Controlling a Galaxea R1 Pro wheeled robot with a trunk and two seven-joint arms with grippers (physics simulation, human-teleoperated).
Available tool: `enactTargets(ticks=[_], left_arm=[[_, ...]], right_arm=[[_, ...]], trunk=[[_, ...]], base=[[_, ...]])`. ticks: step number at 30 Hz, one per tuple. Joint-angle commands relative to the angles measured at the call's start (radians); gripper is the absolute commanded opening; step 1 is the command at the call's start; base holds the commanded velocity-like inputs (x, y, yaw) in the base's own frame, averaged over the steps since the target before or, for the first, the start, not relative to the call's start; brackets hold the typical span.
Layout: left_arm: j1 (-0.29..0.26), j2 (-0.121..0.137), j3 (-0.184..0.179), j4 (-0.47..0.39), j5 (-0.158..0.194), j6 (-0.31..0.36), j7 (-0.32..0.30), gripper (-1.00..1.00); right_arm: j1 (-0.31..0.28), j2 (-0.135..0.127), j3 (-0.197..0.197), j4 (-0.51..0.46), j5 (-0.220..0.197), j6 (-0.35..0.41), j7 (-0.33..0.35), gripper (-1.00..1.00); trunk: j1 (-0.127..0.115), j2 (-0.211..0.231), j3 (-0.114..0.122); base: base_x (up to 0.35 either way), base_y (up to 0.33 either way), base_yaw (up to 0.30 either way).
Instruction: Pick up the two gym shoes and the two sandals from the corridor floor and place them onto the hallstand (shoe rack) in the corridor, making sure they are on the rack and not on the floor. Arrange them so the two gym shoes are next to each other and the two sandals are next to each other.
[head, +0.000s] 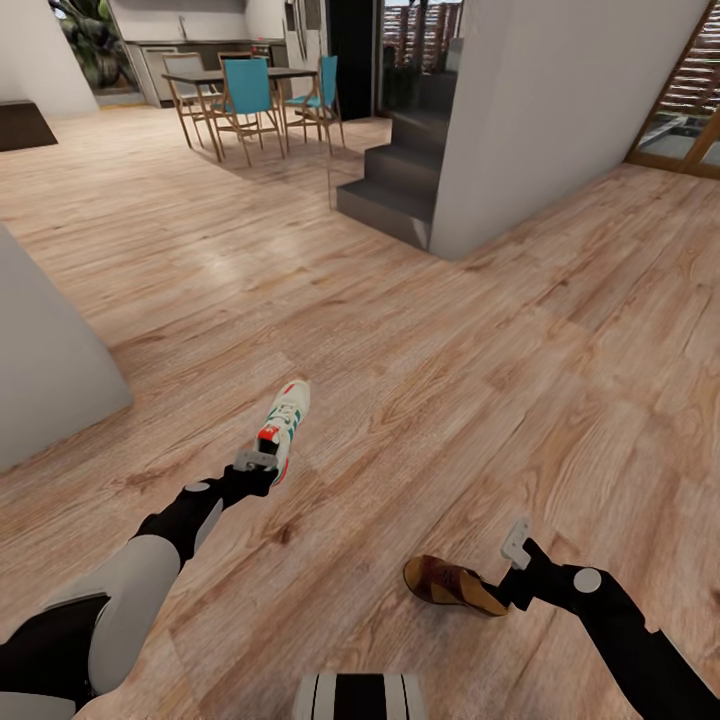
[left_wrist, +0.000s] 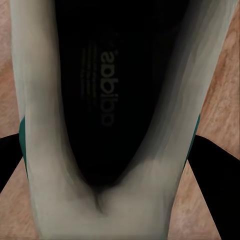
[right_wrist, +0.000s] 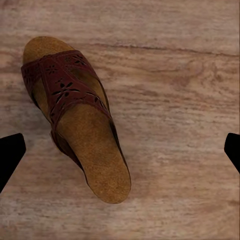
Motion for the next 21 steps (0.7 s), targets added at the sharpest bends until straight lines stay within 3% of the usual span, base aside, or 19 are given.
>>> enactTargets(ticks=[1,14,21], left_arm=[[-0.001,0.0,0.009,-0.002,-0.006,0.003,-0.007,-1.0],[0.001,0.0,0.009,-0.003,-0.005,-0.008,-0.007,-1.0],[0.001,0.0,0.013,-0.003,-0.006,-0.009,-0.007,-1.0]], right_arm=[[0.0,-0.001,0.001,-0.001,0.005,0.004,0.003,1.0],[0.0,0.0,0.002,0.002,0.005,-0.001,0.0,1.0],[0.0,0.0,0.002,0.003,0.005,-0.002,-0.001,1.0]], trunk=[[0.0,-0.001,-0.005],[0.001,-0.001,-0.009],[0.001,-0.001,-0.009]], base=[[0.0,0.0,0.0],[0.028,0.0,0.0],[0.157,0.0,0.0]])
